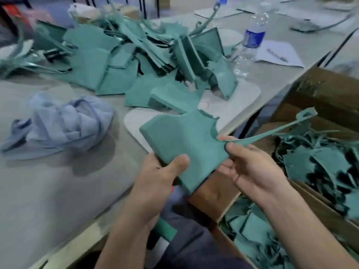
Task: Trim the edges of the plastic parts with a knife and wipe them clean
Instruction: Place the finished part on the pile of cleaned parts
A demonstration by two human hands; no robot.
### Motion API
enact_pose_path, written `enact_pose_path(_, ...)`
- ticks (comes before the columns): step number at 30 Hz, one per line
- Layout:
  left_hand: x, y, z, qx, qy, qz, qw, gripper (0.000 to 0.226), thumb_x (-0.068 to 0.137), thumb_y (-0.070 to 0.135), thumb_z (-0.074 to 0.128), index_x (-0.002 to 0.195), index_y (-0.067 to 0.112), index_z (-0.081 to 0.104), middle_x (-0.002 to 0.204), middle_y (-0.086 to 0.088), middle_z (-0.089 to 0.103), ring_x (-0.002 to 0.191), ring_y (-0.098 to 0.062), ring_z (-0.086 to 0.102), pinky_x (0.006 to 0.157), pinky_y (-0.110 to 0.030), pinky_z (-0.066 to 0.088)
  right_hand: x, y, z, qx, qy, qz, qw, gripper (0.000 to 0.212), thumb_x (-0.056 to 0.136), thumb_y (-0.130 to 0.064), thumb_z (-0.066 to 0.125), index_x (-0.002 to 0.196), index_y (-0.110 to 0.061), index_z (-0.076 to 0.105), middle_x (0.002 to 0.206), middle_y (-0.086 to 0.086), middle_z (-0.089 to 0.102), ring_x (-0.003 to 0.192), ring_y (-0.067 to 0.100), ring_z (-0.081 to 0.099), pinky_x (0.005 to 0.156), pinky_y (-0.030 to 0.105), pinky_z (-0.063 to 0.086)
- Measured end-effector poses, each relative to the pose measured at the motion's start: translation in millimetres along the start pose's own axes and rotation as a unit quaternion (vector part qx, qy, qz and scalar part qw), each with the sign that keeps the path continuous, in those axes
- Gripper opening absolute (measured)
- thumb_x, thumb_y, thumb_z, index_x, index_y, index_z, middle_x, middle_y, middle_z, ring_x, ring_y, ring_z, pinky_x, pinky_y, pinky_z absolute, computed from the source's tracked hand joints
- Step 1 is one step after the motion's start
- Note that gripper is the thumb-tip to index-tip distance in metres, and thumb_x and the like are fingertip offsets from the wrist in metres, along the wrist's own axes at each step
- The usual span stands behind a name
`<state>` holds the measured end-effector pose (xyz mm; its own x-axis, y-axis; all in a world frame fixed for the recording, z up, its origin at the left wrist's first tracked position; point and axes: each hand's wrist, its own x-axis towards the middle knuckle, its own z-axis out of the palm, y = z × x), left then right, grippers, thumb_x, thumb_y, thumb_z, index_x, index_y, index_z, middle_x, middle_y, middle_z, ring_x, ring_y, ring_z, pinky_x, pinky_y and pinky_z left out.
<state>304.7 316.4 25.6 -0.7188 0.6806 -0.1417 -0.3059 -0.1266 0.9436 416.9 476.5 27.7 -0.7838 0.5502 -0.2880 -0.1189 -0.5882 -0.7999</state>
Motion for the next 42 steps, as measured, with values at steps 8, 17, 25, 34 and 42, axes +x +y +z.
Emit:
enact_pose_path(8,-0.4,-128.8,110.0,0.071,-0.160,-0.240,0.955,0.019,0.096,0.006,0.058,0.108,0.014,0.071,0.111,-0.005,0.077,0.101,-0.025,0.074,0.083,-0.042,0.058,-67.0,66.5,-174.9,0.134,0.287,0.108,0.942,0.017,0.103,-0.012,0.048,0.103,-0.006,0.064,0.062,0.004,0.044,0.052,0.016,0.043,0.058,0.028,0.057)
enact_pose_path(17,0.8,-217.3,133.0,0.120,-0.149,-0.378,0.906,0.034,0.101,0.023,0.060,0.134,0.022,0.056,0.138,-0.003,0.057,0.119,-0.013,0.053,0.092,-0.033,0.048,-73.4,136.1,-261.0,0.260,0.394,0.182,0.863,0.039,0.104,-0.026,0.058,0.126,0.005,0.050,0.123,0.025,0.062,0.110,0.037,0.065,0.078,0.045,0.062)
enact_pose_path(25,19.5,-163.4,111.3,0.164,-0.148,-0.258,0.940,0.035,0.099,0.008,0.055,0.132,0.020,0.063,0.101,-0.002,0.067,0.086,-0.016,0.059,0.075,-0.026,0.049,-24.3,132.1,-170.7,0.188,0.244,0.236,0.922,0.015,0.101,-0.015,0.054,0.093,-0.007,0.064,0.072,0.008,0.069,0.065,0.018,0.064,0.066,0.028,0.058)
enact_pose_path(34,18.5,0.3,54.6,0.181,-0.086,-0.014,0.980,0.029,0.091,-0.002,0.062,0.090,0.024,0.075,0.085,0.001,0.077,0.072,-0.010,0.070,0.066,-0.025,0.057,11.9,21.8,-20.2,0.037,-0.150,0.114,0.981,0.034,0.082,-0.007,0.060,0.116,-0.002,0.066,0.092,0.016,0.058,0.074,0.018,0.055,0.079,0.029,0.050)
enact_pose_path(42,6.4,110.0,-93.8,0.182,0.157,0.116,0.964,0.026,0.095,-0.007,0.053,0.089,0.010,0.072,0.073,-0.005,0.076,0.062,-0.014,0.070,0.054,-0.022,0.055,54.9,22.1,156.9,-0.181,-0.285,0.055,0.940,0.023,0.088,0.006,0.058,0.095,-0.005,0.077,0.092,0.018,0.076,0.076,0.026,0.074,0.069,0.031,0.062)
